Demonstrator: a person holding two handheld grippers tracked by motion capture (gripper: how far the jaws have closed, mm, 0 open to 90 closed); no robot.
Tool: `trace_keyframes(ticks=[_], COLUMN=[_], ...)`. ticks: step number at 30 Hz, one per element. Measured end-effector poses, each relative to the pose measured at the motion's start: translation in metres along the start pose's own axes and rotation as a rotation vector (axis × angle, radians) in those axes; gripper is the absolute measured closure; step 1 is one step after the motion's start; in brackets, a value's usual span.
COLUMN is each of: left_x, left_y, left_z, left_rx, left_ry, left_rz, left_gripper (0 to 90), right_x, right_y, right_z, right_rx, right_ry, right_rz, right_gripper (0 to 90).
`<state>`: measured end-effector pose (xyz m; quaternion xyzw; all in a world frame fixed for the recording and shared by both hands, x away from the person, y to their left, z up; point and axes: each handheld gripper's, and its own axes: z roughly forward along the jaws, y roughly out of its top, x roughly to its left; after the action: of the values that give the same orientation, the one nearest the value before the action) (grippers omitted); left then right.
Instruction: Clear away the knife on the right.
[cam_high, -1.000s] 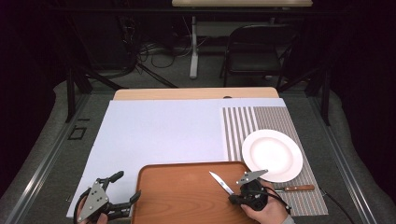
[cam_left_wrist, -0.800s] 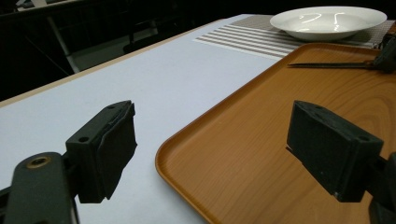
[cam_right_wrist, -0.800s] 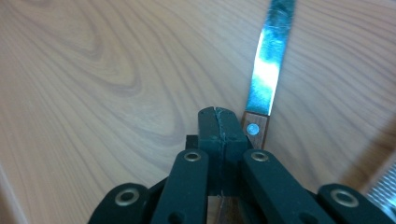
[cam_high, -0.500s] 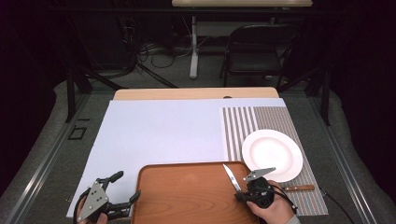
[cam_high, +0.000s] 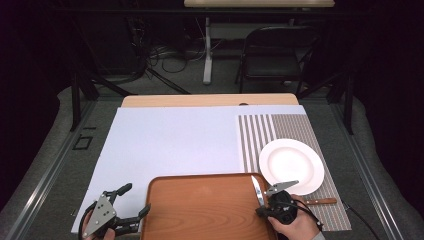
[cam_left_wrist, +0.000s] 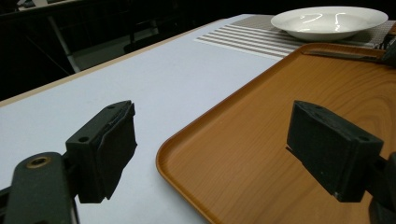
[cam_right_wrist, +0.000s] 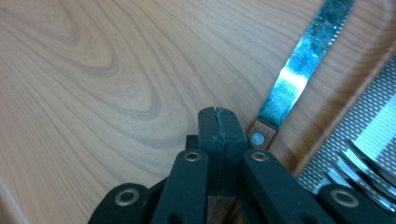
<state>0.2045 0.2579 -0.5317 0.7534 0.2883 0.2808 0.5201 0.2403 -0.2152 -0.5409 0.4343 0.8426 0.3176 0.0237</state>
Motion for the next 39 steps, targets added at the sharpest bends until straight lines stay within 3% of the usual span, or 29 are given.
trace_keyframes(ticks=[1, 6, 7, 8, 9, 10, 12, 13, 14, 16, 21, 27, 34, 37, 39], left_x=[0.0, 0.0, 0.0, 0.0, 0.0, 0.0, 0.0, 0.0, 0.0, 0.0, 0.0, 0.0, 0.0, 0.0, 0.0], left_y=[0.0, 0.0, 0.0, 0.0, 0.0, 0.0, 0.0, 0.0, 0.0, 0.0, 0.0, 0.0, 0.0, 0.0, 0.0], left_z=[0.0, 0.0, 0.0, 0.0, 0.0, 0.0, 0.0, 0.0, 0.0, 0.0, 0.0, 0.0, 0.0, 0.0, 0.0], left_rx=[0.0, 0.0, 0.0, 0.0, 0.0, 0.0, 0.0, 0.001, 0.002, 0.0, 0.0, -0.001, -0.001, -0.001, -0.002], left_ry=[0.0, 0.0, 0.0, 0.0, 0.0, 0.0, 0.001, -0.001, 0.001, 0.001, 0.002, 0.002, 0.003, 0.004, 0.004], left_rz=[0.0, 0.0, 0.001, 0.001, 0.001, 0.001, 0.0, 0.0, 0.001, 0.001, 0.002, 0.003, 0.002, 0.005, 0.007], left_gripper=[15.6, 15.6, 15.6, 15.6, 15.5, 15.6, 15.6, 15.6, 15.6, 15.6, 15.6, 15.6, 15.6, 15.6, 15.6], right_x=[-0.002, -0.004, -0.004, -0.004, -0.004, -0.004, -0.002, -0.002, -0.001, 0.001, 0.004, 0.006, 0.006, 0.005, 0.004], right_y=[0.001, 0.001, -0.001, -0.002, -0.001, 0.0, 0.0, 0.003, 0.002, 0.003, 0.005, 0.008, 0.01, 0.011, 0.011], right_z=[-0.004, -0.007, -0.004, -0.003, -0.003, -0.007, -0.008, -0.012, -0.01, -0.012, -0.015, -0.019, -0.022, -0.023, -0.023], right_rx=[0.055, 0.071, 0.02, 0.008, 0.008, 0.055, 0.029, 0.08, 0.032, 0.038, 0.02, -0.033, -0.079, -0.063, -0.073], right_ry=[-0.006, -0.011, -0.005, -0.005, -0.004, -0.007, 0.004, 0.003, 0.009, 0.0, 0.004, -0.017, -0.025, -0.006, -0.023], right_rz=[-0.011, 0.005, 0.014, 0.016, 0.017, 0.0, 0.0, -0.013, -0.013, -0.024, -0.079, -0.202, -0.285, -0.3, -0.333], right_gripper=[90.0, 90.0, 90.0, 90.0, 90.0, 90.0, 90.0, 89.9, 89.1, 87.3, 82.9, 71.6, 61.0, 58.9, 58.0])
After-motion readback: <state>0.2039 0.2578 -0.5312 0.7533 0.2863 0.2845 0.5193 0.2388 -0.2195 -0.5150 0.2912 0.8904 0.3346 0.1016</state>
